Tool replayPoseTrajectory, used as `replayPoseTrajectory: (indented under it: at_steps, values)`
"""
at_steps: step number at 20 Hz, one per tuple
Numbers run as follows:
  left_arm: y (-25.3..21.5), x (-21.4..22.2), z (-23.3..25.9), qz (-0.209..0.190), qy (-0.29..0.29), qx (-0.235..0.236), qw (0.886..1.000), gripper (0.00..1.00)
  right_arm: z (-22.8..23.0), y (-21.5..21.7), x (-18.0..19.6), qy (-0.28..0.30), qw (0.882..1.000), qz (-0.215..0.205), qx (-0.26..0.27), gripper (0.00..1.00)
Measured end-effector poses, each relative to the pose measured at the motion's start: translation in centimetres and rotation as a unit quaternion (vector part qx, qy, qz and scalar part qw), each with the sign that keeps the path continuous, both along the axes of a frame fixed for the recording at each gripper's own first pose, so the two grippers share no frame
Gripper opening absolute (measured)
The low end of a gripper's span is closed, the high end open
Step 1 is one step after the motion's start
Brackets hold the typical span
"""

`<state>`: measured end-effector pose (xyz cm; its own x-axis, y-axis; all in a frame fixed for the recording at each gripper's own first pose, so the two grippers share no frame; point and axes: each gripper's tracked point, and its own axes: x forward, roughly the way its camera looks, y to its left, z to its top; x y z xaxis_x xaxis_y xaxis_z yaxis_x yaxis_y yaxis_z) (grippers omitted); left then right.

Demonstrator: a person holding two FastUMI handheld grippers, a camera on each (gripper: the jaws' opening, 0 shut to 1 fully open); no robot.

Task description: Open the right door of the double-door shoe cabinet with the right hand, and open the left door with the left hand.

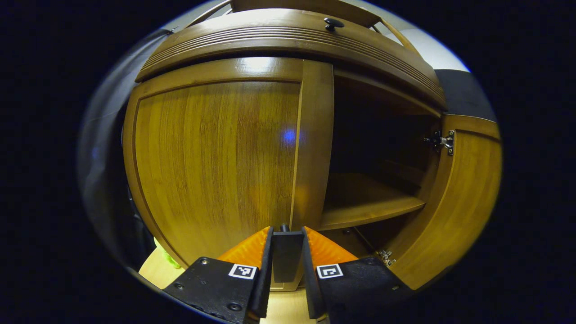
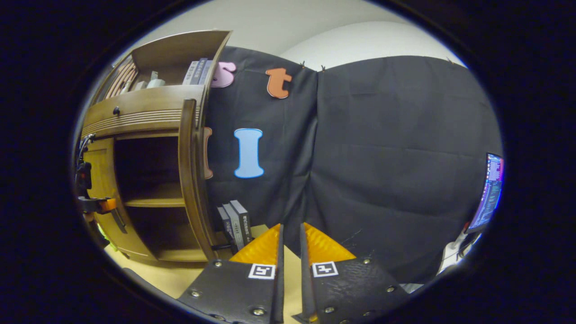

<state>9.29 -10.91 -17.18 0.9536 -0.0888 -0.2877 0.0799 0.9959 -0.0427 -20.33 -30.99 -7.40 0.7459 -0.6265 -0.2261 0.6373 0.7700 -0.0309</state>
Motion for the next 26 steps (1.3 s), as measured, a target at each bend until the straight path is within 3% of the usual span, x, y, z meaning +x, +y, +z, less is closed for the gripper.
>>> replayPoseTrajectory:
  at_steps: [12, 26]
  values:
    - [0.6, -3.7, 0.5, -0.011, 0.001, -0.011, 1.000, 0.34, 1.8, 2.7, -0.8, -0.018, 0.999, 0.035, 0.000, 0.16]
    - [2.3, -8.4, 1.1, -0.023, 0.001, -0.026, 0.999, 0.34, 3.0, 8.8, 1.4, -0.034, 0.995, 0.092, 0.010, 0.16]
